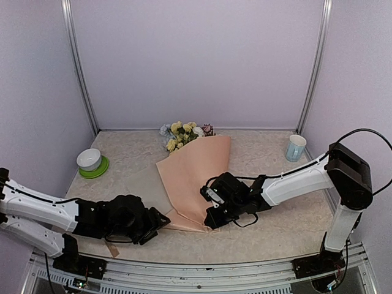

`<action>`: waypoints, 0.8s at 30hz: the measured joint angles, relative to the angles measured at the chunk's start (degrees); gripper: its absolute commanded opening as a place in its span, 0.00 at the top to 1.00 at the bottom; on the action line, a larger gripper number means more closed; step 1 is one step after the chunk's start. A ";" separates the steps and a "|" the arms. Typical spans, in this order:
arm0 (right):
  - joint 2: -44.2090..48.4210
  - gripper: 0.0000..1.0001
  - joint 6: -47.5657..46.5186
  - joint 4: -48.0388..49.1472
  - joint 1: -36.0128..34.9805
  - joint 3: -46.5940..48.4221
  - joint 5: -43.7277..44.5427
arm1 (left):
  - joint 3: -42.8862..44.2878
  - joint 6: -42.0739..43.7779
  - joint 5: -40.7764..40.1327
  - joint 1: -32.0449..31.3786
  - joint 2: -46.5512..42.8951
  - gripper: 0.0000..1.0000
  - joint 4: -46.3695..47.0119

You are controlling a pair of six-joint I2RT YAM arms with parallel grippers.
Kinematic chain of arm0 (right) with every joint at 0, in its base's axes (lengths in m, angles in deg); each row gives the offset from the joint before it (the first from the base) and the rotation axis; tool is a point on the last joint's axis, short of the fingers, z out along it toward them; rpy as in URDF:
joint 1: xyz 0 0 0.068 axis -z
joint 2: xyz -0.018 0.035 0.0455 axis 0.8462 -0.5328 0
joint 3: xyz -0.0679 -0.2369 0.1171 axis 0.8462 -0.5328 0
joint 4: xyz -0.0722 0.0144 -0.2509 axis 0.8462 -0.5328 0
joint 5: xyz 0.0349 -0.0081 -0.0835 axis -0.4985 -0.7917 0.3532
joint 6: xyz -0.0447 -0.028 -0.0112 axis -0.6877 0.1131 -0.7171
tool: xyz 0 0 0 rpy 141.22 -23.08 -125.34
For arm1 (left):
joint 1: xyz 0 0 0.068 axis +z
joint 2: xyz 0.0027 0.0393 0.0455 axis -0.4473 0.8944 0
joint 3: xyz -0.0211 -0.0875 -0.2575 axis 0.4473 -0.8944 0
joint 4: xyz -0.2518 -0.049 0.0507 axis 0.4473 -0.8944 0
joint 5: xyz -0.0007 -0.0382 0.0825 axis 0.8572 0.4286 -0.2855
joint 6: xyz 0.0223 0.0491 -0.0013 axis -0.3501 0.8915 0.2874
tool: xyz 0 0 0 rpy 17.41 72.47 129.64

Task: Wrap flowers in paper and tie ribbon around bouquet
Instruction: Pick up the two-thirds-folded wrapping paper from the center of the board.

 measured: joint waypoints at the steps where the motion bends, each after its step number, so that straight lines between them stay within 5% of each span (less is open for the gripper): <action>1: 0.00 1.00 -0.13 0.02 -0.07 0.00 0.11 | 0.79 -1.33 -2.32 -2.01 -2.14 0.23 -2.08; 5: -0.07 1.00 -0.72 0.09 -0.17 0.00 0.35 | 2.32 -5.57 -7.17 -6.10 -4.46 0.18 -1.90; 12: -0.07 1.00 -1.09 1.11 -0.96 -0.33 1.44 | -2.67 -13.86 -8.50 -6.60 8.02 0.06 12.39; 24: 0.44 1.00 -1.03 2.58 -1.86 -1.36 3.15 | 3.91 -18.10 -14.40 -5.57 15.98 0.40 8.07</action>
